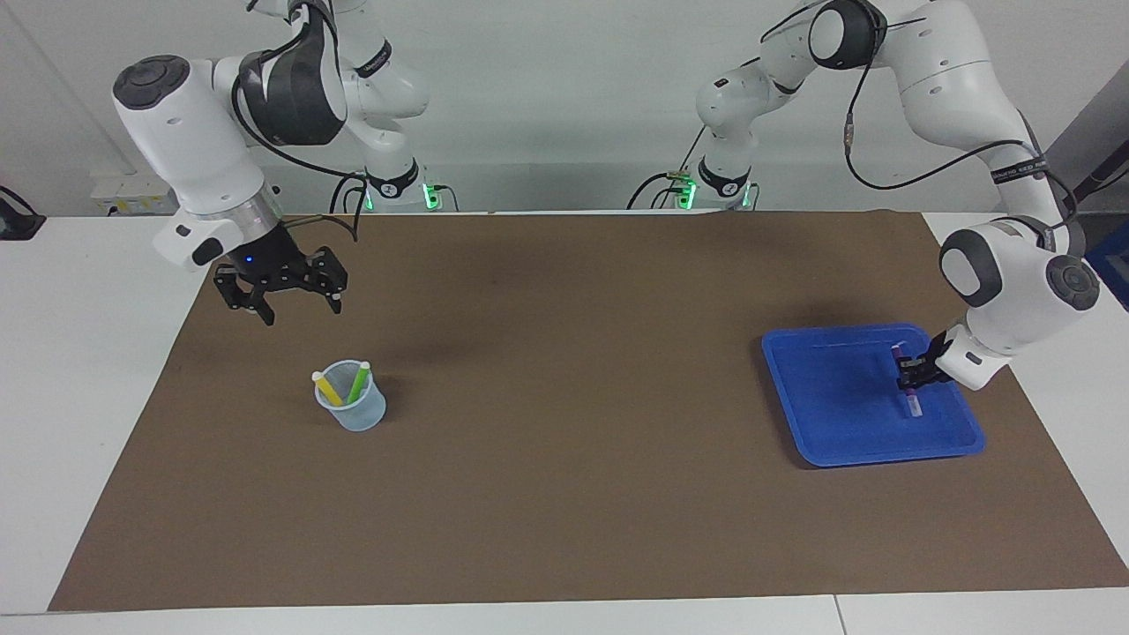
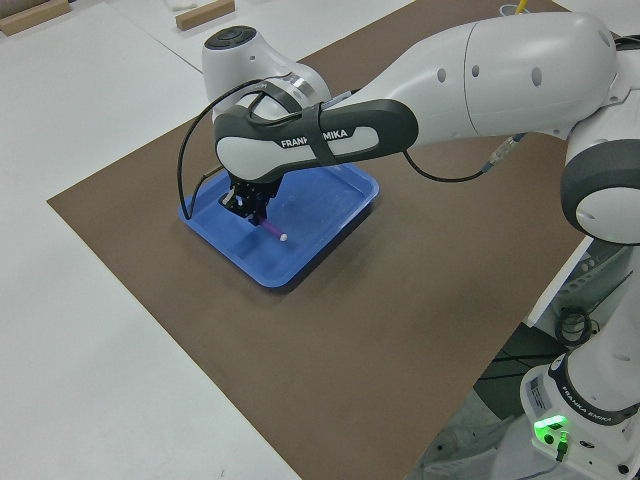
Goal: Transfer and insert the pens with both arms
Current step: 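Move the left gripper down over the purple pen in the blue tray, then grasp the purple pen with the left gripper and lift it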
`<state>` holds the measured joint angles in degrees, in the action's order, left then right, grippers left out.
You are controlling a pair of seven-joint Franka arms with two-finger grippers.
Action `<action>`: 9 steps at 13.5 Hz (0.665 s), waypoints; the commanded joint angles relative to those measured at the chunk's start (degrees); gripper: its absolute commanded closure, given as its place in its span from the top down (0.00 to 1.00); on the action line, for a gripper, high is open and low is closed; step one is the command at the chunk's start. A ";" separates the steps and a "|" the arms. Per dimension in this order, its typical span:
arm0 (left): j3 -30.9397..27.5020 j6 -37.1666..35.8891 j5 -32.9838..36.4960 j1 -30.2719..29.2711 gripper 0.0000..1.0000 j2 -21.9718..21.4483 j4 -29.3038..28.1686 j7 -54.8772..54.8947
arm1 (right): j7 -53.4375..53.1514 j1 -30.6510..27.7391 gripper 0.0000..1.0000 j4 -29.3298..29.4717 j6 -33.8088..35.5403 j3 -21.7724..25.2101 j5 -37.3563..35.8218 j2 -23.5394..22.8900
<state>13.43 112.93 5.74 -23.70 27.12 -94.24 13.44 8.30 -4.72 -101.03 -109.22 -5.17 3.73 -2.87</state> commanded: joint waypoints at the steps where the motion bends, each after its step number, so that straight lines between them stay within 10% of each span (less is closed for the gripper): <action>1: 1.69 -6.12 -3.45 0.67 0.00 -3.29 0.20 -0.17 | -0.83 -0.64 1.00 -0.75 -0.74 -0.11 1.19 0.76; 9: 3.71 -15.54 -5.03 6.82 0.00 -5.76 1.96 -24.21 | -0.83 -1.78 1.00 -1.71 -3.64 -0.02 1.28 0.85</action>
<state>17.39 100.31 1.12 -18.91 22.51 -93.04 -4.27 8.19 -5.51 -101.41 -111.66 -4.77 3.78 -2.87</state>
